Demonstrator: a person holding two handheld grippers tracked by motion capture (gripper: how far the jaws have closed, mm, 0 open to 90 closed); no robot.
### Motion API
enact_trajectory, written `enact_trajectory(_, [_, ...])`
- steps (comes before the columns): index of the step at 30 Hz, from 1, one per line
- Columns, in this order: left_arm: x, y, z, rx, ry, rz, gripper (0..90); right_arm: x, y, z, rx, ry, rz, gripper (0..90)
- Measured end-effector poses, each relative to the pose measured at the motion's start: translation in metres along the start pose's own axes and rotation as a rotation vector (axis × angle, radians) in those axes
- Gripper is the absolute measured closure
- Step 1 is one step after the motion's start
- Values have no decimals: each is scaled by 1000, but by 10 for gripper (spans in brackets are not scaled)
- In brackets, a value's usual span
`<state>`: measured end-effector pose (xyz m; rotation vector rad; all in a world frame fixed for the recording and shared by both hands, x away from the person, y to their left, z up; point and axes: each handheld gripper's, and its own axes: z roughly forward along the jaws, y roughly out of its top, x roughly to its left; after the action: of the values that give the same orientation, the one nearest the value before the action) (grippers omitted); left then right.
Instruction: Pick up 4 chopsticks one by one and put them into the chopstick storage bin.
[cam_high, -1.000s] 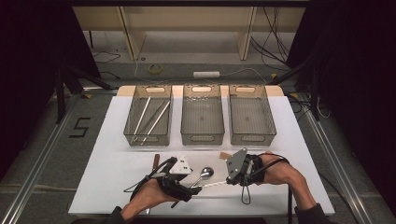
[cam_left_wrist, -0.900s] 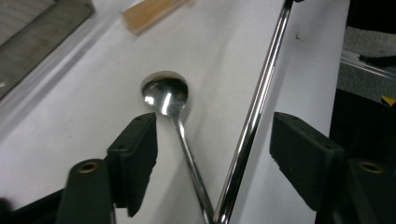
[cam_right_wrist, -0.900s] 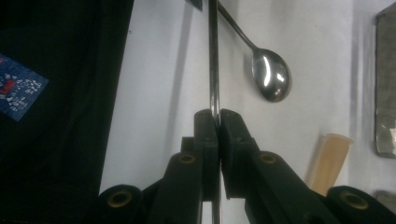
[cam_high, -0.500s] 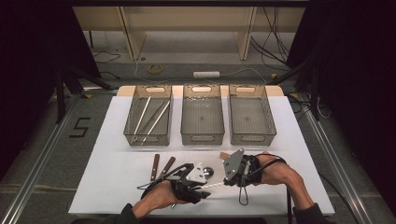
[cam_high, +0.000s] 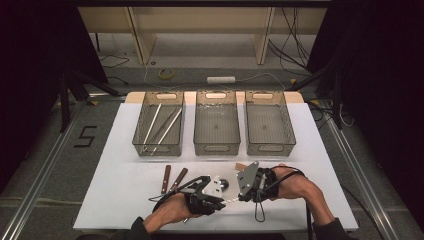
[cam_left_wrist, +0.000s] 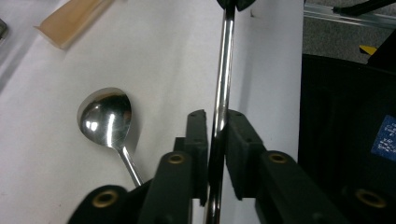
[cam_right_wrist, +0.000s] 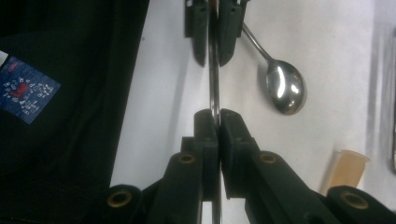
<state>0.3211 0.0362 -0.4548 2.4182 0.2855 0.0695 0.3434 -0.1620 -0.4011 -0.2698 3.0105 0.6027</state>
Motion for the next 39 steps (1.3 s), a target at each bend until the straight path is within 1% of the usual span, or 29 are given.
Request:
enact_trajectory(4, [-4,1,-2,3,0,37,829,0,-1,1,-12,13,5,865])
enact_trajectory(5, [-5,2,-2,4,13,52,832,-1,-2,1,-13,17,3,864])
enact_trajectory(7, [-5,1,-3,4,17,66,835,-1,-3,2,-18,17,9,861])
enact_trajectory(9, [-5,0,-5,0,28,73,837,-1,-4,2,-28,15,15,851])
enact_trajectory(10, [-5,0,-6,4,33,73,838,-2,-4,2,-36,14,31,842])
enact_trajectory(11, [-4,0,-7,2,40,74,838,-3,-5,1,-38,5,42,799])
enact_trajectory(12, [-3,0,-8,-1,44,70,838,-3,-6,1,-47,-10,54,744])
enact_trajectory(13, [-2,-1,-9,-1,51,66,838,-4,-6,-1,-60,-25,75,720])
enact_trajectory(15, [1,-2,-11,-1,65,57,838,-6,-8,-5,-93,-46,88,662])
enact_trajectory(16, [2,-3,-12,-1,73,50,838,-6,-8,-7,-116,-70,108,632])
enact_trajectory(18, [5,-4,-15,1,87,34,838,-7,-10,-10,-147,-125,128,583])
enact_trajectory(19, [6,-5,-17,1,96,31,838,-8,-11,-11,-162,-146,141,545])
enact_trajectory(20, [7,-6,-18,-2,99,26,838,-9,-12,-12,-176,-157,162,527])
enact_trajectory(23, [11,-8,-24,-10,114,7,838,-11,-14,-14,-190,-192,210,477])
enact_trajectory(24, [12,-8,-25,-16,121,-2,838,-11,-14,-14,-190,-201,225,469])
enact_trajectory(26, [15,-10,-29,-17,137,-19,838,-11,-15,-15,-186,-241,252,435])
enact_trajectory(27, [17,-10,-31,-18,150,-27,838,-11,-16,-16,-193,-250,267,434])
enact_trajectory(30, [22,-12,-37,-32,162,-49,838,-12,-20,-20,-250,-284,303,415])
enact_trajectory(35, [28,-16,-46,-35,191,-84,838,-12,-27,-24,-332,-343,389,398])
enact_trajectory(37, [31,-19,-48,-37,205,-99,838,-11,-31,-24,-349,-362,418,381])
enact_trajectory(39, [34,-21,-50,-36,220,-126,838,-11,-36,-25,-360,-377,443,380])
